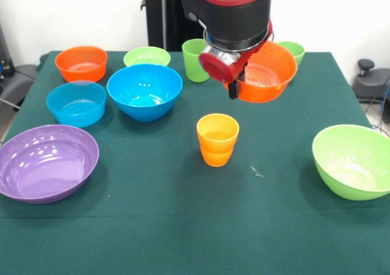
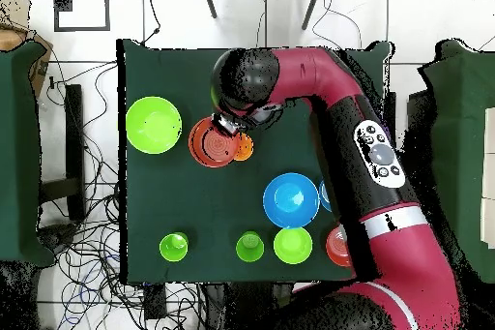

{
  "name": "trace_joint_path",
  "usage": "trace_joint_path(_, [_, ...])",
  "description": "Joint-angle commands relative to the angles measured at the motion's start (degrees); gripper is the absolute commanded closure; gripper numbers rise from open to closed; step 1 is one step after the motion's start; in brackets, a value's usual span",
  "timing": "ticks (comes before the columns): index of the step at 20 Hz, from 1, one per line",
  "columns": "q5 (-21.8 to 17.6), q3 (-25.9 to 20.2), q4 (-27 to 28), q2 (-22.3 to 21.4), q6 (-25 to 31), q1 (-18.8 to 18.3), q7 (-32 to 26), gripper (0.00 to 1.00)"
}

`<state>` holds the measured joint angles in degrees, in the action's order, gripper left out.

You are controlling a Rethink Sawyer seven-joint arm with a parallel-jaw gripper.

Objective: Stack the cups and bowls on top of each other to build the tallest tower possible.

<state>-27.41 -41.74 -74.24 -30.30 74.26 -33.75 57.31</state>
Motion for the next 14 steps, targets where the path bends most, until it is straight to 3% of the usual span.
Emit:
trace_joint_path(1, [-5.04, -1.81, 4.85, 0.19, 6.85, -0.44, -21.03, 1.0])
trace_joint_path(13, [-8.42, -3.03, 10.37, 2.12, 10.7, -2.21, -28.05, 1.0])
trace_joint_path(14, [-8.3, -2.89, 8.12, 1.42, 9.2, -2.93, -27.63, 1.0])
